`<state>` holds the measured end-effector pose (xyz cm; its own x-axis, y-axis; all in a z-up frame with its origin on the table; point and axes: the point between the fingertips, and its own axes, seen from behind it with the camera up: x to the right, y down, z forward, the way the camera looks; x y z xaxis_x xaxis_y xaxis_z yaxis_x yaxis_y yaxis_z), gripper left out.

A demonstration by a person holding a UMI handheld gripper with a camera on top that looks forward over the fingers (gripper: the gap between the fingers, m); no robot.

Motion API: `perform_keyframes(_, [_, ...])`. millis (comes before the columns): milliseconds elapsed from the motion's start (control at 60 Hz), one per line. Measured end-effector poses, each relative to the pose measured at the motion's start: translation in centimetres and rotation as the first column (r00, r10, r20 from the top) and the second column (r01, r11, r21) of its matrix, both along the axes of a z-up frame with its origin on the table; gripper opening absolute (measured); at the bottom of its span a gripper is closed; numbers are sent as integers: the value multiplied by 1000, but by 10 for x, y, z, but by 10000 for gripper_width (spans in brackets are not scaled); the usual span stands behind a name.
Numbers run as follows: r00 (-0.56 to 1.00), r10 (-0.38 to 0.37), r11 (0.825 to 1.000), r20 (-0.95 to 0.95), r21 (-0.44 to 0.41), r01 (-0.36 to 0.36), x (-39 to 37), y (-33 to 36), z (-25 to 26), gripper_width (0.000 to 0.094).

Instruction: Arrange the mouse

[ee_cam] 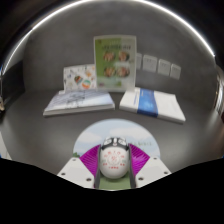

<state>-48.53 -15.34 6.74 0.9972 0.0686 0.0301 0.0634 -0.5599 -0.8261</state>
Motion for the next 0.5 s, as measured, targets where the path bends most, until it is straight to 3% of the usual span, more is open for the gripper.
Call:
perform_keyframes(83, [999, 6, 1000, 46, -2, -6, -2, 5, -1, 495])
perform_keyframes(100, [999, 7, 1000, 51, -6, -6, -1, 5, -1, 576])
perform_keyframes(117, [998, 5, 1000, 56, -11, -4, 0, 10, -6, 598])
perform_keyframes(133, [998, 4, 1000, 59, -21, -3, 0, 2, -2, 562])
perform_keyframes(183, [999, 2, 999, 46, -44, 0, 1, -4, 2, 716])
perform_keyframes(267, [999, 12, 999, -39, -39, -13, -9, -19, 21, 864])
perform_keyframes(500, [973, 3, 1000, -232, -27, -10, 7, -96, 61, 847])
